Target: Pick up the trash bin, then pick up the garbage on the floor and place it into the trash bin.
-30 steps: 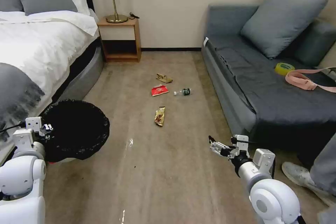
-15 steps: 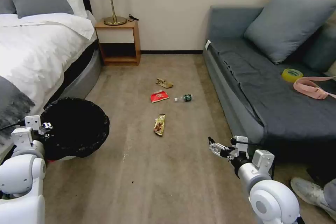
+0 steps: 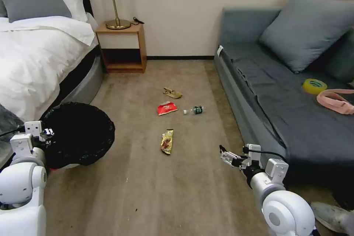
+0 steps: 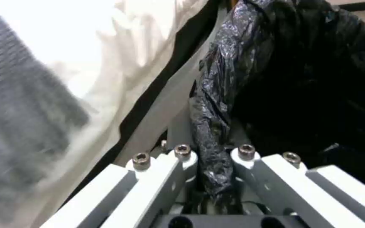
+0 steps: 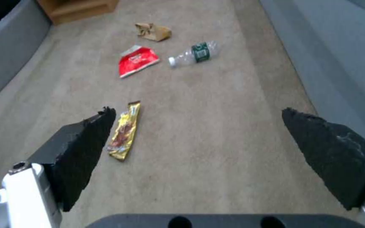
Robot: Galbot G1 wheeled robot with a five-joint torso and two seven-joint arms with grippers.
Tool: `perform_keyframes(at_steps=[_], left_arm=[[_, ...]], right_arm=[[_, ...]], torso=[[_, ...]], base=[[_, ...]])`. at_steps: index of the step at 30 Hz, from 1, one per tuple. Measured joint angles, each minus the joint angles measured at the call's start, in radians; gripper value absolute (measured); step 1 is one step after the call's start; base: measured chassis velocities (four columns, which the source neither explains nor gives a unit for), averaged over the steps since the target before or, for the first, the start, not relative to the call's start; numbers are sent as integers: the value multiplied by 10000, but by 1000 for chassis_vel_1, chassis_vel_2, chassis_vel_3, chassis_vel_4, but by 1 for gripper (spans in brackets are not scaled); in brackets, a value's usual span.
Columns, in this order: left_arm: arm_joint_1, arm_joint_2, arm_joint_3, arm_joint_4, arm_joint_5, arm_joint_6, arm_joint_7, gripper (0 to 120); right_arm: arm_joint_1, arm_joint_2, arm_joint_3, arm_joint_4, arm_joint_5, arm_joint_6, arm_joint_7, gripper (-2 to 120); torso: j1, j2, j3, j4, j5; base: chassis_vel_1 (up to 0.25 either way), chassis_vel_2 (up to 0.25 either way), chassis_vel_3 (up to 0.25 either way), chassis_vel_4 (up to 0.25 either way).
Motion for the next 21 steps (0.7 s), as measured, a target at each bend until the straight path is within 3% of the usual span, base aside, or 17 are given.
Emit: perform_keyframes(at_steps=[21], left_arm=[[141, 24, -215, -63, -111, -30, 13, 4]], right_arm=[[-97, 60, -317, -37, -339, -9, -93, 100]], torso=[[0, 0, 0, -1, 1]], base=[[-133, 126, 128, -122]])
